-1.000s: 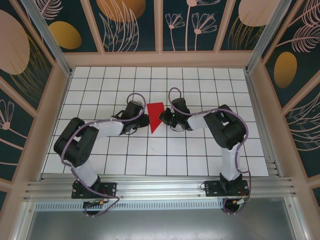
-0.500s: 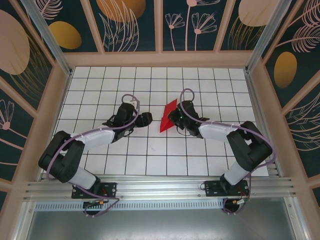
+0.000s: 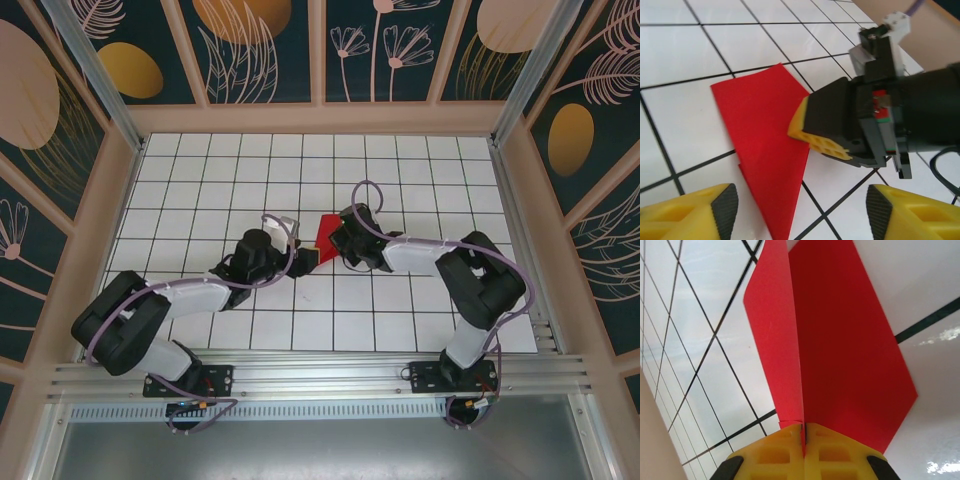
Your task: Fold a paper plane with a square sheet of paper (pick it up from the middle)
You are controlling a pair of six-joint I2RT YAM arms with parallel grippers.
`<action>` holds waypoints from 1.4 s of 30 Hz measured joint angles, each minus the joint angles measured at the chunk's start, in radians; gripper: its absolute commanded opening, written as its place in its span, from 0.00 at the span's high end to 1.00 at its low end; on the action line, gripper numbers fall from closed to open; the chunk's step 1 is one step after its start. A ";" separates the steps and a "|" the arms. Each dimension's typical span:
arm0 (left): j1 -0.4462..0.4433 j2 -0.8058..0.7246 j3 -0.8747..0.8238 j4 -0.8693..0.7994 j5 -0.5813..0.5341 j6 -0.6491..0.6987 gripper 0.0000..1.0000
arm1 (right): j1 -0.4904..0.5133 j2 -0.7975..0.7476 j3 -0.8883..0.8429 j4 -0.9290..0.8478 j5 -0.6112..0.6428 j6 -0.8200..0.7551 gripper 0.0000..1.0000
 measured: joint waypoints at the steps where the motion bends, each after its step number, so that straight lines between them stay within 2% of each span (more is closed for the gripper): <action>1: -0.004 0.008 0.000 0.007 -0.002 0.014 0.36 | 0.000 0.003 0.000 -0.003 -0.001 0.009 1.00; 18: -0.017 0.190 0.002 0.127 0.029 0.272 0.57 | 0.000 0.012 0.017 -0.024 -0.053 0.113 1.00; 33: -0.019 0.286 0.040 0.154 0.019 0.329 0.79 | 0.000 0.036 0.039 -0.024 -0.107 0.130 1.00; 39: -0.021 0.289 0.040 0.167 0.000 0.354 0.91 | -0.013 0.036 0.041 -0.024 -0.132 0.129 0.86; 42: -0.020 0.289 0.040 0.168 -0.005 0.369 0.93 | -0.025 0.036 0.041 -0.024 -0.157 0.120 0.79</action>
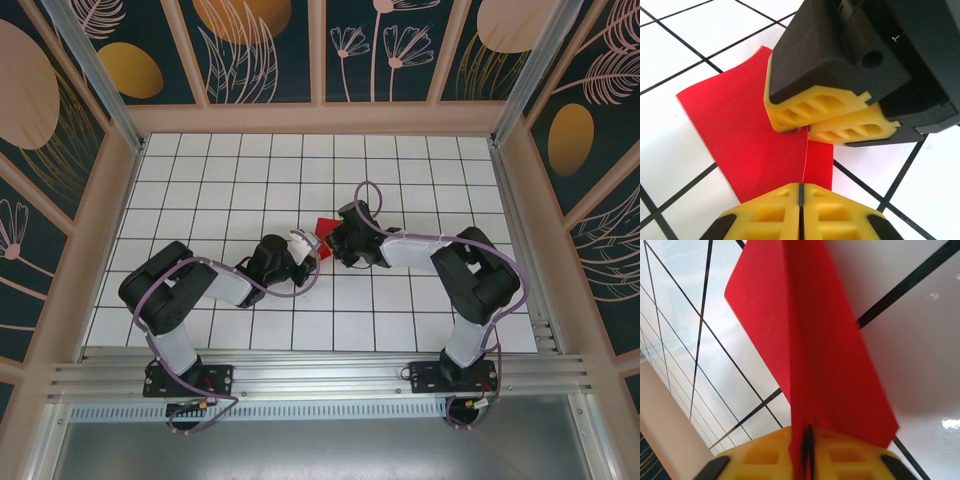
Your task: Fold a paper plane with a square sheet of paper (pick it up from the middle)
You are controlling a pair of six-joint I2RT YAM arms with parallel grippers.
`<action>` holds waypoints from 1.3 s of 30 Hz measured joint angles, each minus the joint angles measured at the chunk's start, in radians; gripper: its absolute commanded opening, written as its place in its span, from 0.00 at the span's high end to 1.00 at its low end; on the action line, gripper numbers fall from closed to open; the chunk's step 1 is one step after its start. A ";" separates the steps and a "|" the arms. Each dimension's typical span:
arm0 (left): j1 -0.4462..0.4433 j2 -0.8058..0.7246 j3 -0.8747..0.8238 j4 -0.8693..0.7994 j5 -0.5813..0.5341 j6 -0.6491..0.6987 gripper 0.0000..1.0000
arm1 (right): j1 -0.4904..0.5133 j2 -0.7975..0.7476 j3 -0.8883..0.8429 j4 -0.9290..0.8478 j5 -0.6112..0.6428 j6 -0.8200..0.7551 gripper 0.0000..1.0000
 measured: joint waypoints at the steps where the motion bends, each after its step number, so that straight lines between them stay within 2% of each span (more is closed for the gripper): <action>1: 0.000 0.000 0.000 0.000 -0.001 0.004 0.94 | -0.004 0.000 0.000 0.000 -0.007 -0.002 0.76; 4: 0.000 0.000 -0.002 0.004 0.000 0.017 0.94 | -0.029 0.003 0.002 -0.001 -0.038 -0.035 0.72; 12: 0.000 0.000 -0.027 0.011 0.010 0.043 0.93 | -0.114 0.039 0.039 -0.034 -0.125 -0.159 0.72; 15: 0.000 0.000 -0.030 0.011 0.010 0.050 0.92 | -0.142 0.039 0.040 -0.057 -0.151 -0.198 0.79; 18: 0.000 0.000 -0.031 0.011 0.010 0.053 0.91 | -0.163 0.039 0.040 -0.071 -0.162 -0.226 0.94; 20: 0.000 0.000 -0.031 0.011 0.011 0.053 0.89 | -0.165 0.039 0.042 -0.077 -0.169 -0.233 1.00; 25: 0.000 0.000 -0.031 0.010 0.015 0.050 0.75 | -0.158 0.039 0.042 -0.080 -0.177 -0.228 1.00; 29: 0.000 0.000 -0.023 0.007 0.018 0.048 0.73 | -0.134 0.036 0.042 -0.080 -0.177 -0.207 1.00; 33: 0.000 0.000 -0.009 0.003 0.017 0.048 0.75 | -0.111 0.027 0.042 -0.082 -0.172 -0.192 1.00; 36: 0.000 0.000 -0.006 0.003 0.017 0.048 0.82 | -0.104 0.020 0.042 -0.082 -0.169 -0.180 1.00; 37: 0.000 0.000 -0.006 0.003 0.016 0.048 0.85 | -0.104 0.019 0.042 -0.082 -0.166 -0.177 0.97; 39: 0.000 0.004 -0.005 0.003 0.013 0.047 0.88 | -0.104 0.016 0.042 -0.082 -0.164 -0.173 0.84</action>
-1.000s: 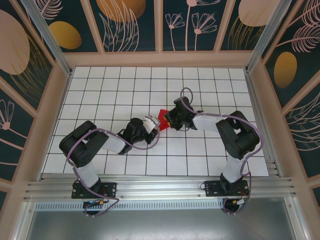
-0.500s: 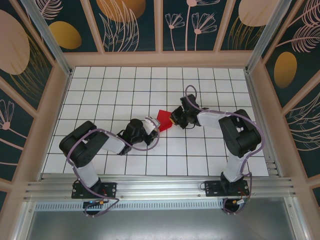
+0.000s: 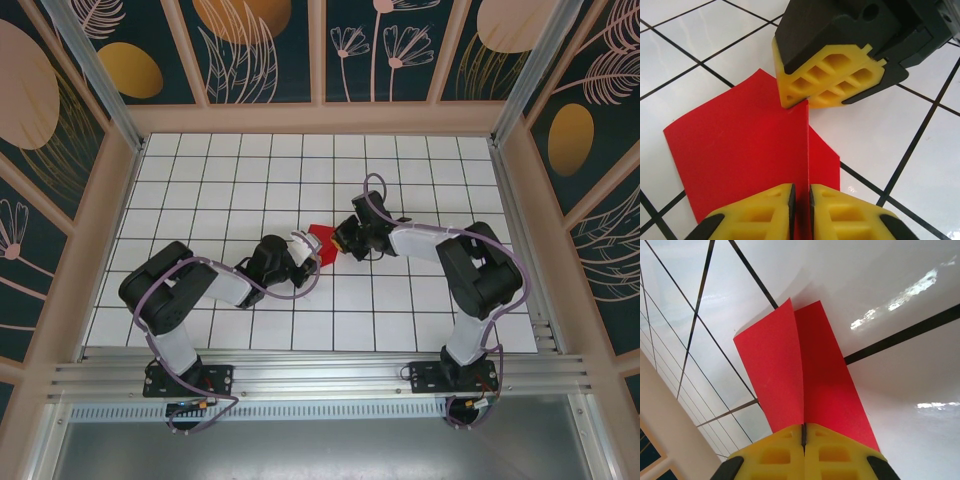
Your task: Fold a paper plane with a square sheet of paper (pick it up from the middle)
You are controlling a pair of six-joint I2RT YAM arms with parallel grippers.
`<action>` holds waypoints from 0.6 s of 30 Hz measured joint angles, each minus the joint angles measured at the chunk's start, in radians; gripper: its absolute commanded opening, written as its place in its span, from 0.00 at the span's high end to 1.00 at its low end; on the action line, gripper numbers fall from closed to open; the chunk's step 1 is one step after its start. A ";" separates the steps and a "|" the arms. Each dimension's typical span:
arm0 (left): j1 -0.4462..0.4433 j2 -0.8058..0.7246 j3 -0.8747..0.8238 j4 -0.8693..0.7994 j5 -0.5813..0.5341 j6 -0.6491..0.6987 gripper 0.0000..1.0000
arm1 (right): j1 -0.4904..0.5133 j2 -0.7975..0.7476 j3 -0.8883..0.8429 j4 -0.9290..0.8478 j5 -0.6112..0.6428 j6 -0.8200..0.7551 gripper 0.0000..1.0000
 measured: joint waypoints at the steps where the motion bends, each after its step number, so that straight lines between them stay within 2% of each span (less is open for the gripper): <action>1: 0.000 0.002 0.001 0.000 -0.002 -0.003 0.89 | 0.000 0.000 0.000 0.000 0.003 0.002 0.78; 4: 0.000 0.011 0.001 0.005 -0.003 -0.022 0.92 | 0.000 -0.002 0.000 -0.001 0.016 -0.027 0.65; 8: 0.000 0.028 -0.003 0.054 0.001 -0.089 0.92 | -0.002 -0.037 -0.022 0.022 0.051 -0.112 0.59; 14: 0.000 0.030 -0.036 0.137 -0.004 -0.209 0.91 | -0.008 -0.160 -0.143 0.127 0.061 -0.247 0.64; 18: 0.000 0.031 -0.051 0.171 -0.004 -0.269 0.89 | -0.008 -0.177 -0.168 0.175 0.032 -0.314 0.69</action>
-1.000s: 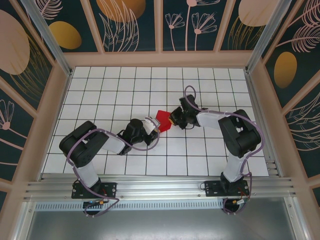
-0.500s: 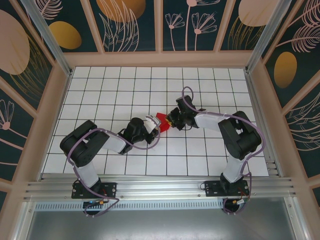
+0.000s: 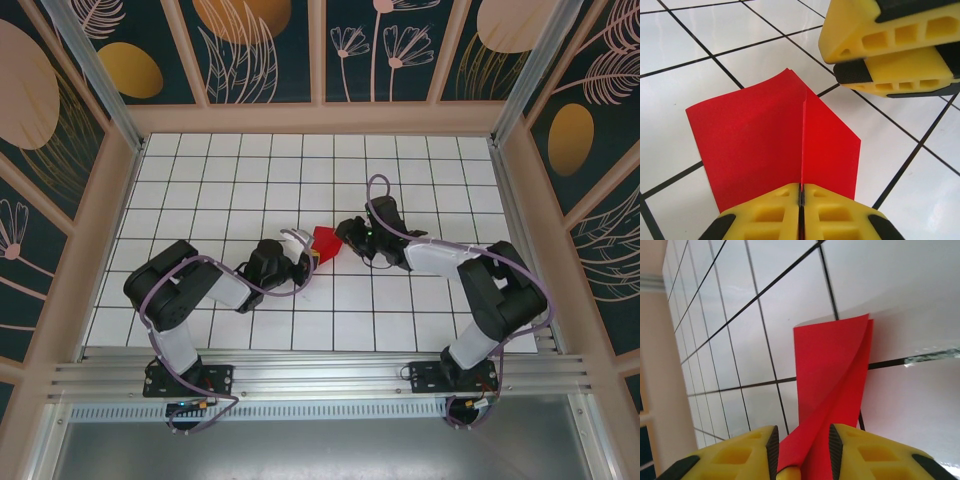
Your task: Fold a paper plane with a square sheet of paper (pick it up from the middle)
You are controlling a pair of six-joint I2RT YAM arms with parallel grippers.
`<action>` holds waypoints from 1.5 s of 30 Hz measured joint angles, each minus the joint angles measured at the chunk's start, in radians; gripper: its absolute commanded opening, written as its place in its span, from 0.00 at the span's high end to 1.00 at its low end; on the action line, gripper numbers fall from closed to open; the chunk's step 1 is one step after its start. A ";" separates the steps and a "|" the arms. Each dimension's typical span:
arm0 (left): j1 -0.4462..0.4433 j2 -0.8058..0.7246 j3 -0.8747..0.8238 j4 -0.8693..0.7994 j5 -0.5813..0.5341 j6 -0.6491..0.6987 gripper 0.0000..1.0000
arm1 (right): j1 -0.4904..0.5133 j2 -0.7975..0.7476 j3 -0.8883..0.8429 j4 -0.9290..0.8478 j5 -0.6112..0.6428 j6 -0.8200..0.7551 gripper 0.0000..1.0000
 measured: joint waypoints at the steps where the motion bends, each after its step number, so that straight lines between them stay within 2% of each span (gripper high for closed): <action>1: 0.000 0.001 -0.002 0.006 -0.001 -0.010 0.89 | 0.000 0.000 0.000 0.006 -0.007 -0.013 0.70; 5: 0.000 0.004 -0.002 0.013 -0.004 -0.033 0.88 | 0.000 0.001 0.000 0.014 -0.029 -0.047 0.77; 10: 0.000 0.005 -0.002 0.009 -0.008 -0.050 0.86 | 0.001 0.048 0.018 0.016 -0.058 -0.061 0.79; 20: 0.000 0.024 0.000 -0.039 -0.006 -0.082 0.84 | 0.017 0.131 0.022 0.021 -0.088 -0.061 0.80; 30: 0.000 0.027 0.025 -0.109 -0.008 -0.130 0.89 | 0.019 0.184 0.024 0.032 -0.105 -0.061 0.78; 37: 0.001 0.020 0.026 -0.119 -0.018 -0.201 0.90 | 0.020 0.201 0.030 0.062 -0.106 -0.061 0.83; 45: 0.030 0.008 0.017 -0.103 -0.015 -0.298 0.86 | 0.027 0.230 0.053 0.040 -0.100 -0.061 0.83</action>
